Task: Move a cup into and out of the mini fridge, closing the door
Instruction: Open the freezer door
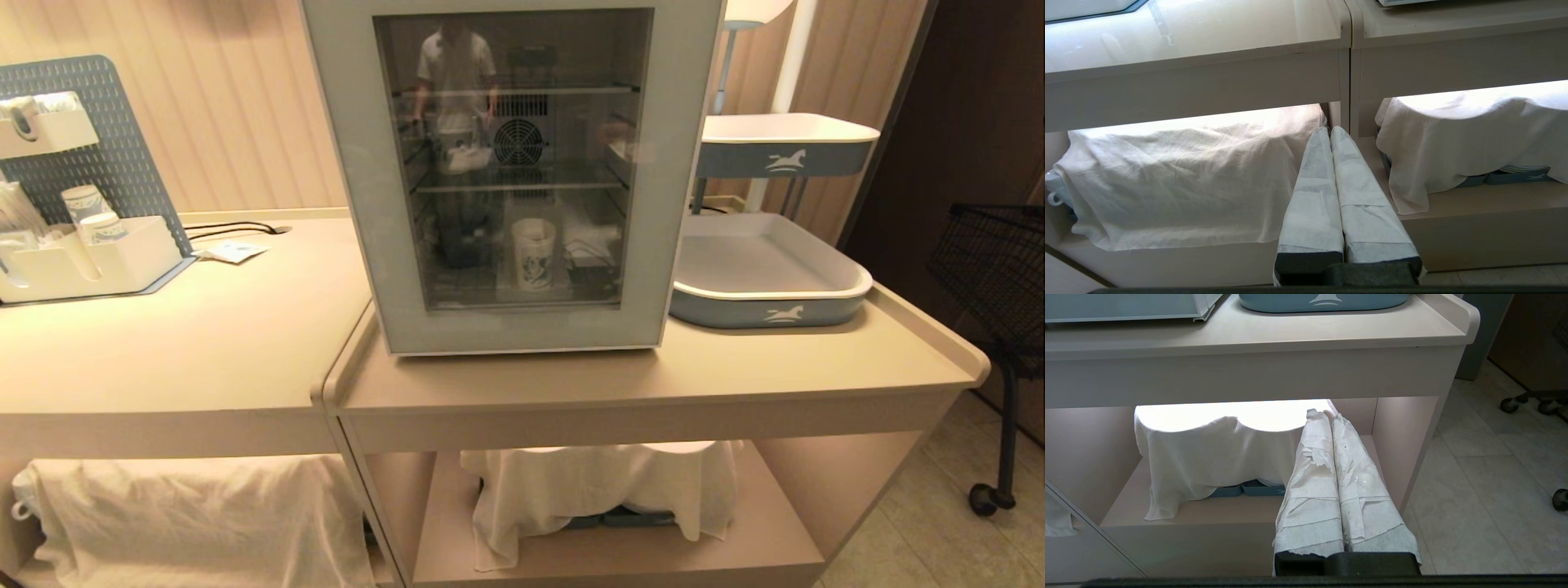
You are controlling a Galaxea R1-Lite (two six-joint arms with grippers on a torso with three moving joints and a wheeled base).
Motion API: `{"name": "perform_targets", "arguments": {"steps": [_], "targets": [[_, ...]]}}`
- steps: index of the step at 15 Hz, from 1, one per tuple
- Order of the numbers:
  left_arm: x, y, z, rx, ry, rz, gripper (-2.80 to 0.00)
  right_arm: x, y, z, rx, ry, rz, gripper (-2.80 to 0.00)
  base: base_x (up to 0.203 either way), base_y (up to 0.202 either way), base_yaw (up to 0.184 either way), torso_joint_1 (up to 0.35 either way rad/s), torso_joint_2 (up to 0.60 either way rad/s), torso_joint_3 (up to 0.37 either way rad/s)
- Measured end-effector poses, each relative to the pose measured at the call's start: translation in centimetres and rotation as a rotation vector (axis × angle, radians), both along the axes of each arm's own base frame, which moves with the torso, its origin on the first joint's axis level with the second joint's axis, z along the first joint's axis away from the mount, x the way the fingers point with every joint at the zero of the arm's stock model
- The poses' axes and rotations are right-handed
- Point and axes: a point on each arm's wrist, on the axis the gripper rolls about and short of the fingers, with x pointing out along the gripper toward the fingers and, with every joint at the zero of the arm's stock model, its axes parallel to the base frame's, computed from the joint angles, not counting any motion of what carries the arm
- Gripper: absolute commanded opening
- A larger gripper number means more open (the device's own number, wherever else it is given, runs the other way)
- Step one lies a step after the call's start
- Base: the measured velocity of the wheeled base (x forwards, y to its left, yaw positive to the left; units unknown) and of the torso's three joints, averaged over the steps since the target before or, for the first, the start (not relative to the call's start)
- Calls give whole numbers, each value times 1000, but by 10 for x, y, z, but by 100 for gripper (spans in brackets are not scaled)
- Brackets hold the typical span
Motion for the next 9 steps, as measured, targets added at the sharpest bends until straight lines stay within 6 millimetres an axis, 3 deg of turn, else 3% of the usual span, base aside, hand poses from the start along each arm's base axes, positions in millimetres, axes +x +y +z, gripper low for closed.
{"name": "perform_targets", "arguments": {"steps": [9], "targets": [[0, 0, 2, 6, -6, -6, -280, 0, 0, 0, 0, 0, 0, -280, 0, 0, 0, 0, 0, 0]]}}
